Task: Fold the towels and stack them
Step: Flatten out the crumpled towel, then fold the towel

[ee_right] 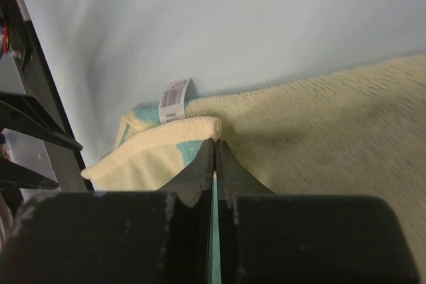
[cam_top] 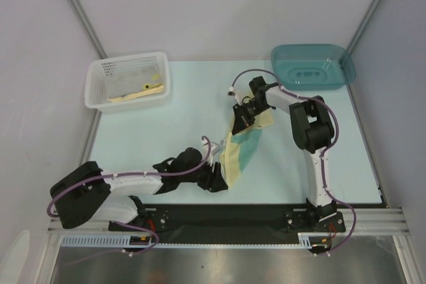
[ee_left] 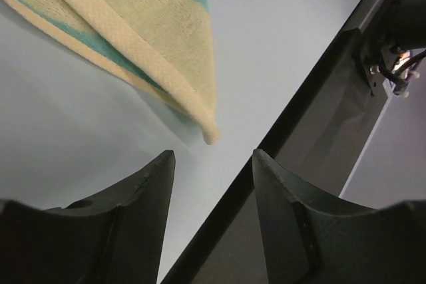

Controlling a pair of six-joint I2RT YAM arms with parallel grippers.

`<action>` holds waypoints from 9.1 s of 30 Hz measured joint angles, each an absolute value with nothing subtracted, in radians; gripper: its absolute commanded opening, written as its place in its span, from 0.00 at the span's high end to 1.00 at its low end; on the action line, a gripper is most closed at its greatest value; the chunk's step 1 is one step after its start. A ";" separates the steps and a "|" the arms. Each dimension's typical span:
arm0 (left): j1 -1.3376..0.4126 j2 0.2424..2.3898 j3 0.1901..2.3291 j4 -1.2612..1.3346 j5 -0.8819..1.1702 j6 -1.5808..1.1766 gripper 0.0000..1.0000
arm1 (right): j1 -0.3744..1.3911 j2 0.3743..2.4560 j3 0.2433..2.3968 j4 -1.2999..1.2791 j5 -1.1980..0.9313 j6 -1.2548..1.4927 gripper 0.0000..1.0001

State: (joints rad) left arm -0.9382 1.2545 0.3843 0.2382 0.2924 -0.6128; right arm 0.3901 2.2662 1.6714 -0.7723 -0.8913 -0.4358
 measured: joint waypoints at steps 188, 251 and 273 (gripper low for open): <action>-0.556 1.617 1.249 -0.560 0.248 0.262 1.00 | 0.256 1.424 0.742 0.260 -0.549 0.213 1.00; -0.758 1.498 0.860 -0.419 0.194 -0.282 0.54 | 0.480 1.252 0.541 -0.202 -0.178 0.503 0.74; -0.646 1.464 0.765 -0.334 0.258 -0.449 0.55 | 0.520 1.216 0.577 -0.199 -0.208 0.524 0.80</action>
State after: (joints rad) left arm -0.6456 1.4635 0.7654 -0.3340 0.2584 -0.4492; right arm 0.5201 1.2156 0.5770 -0.1986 -0.2077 0.5243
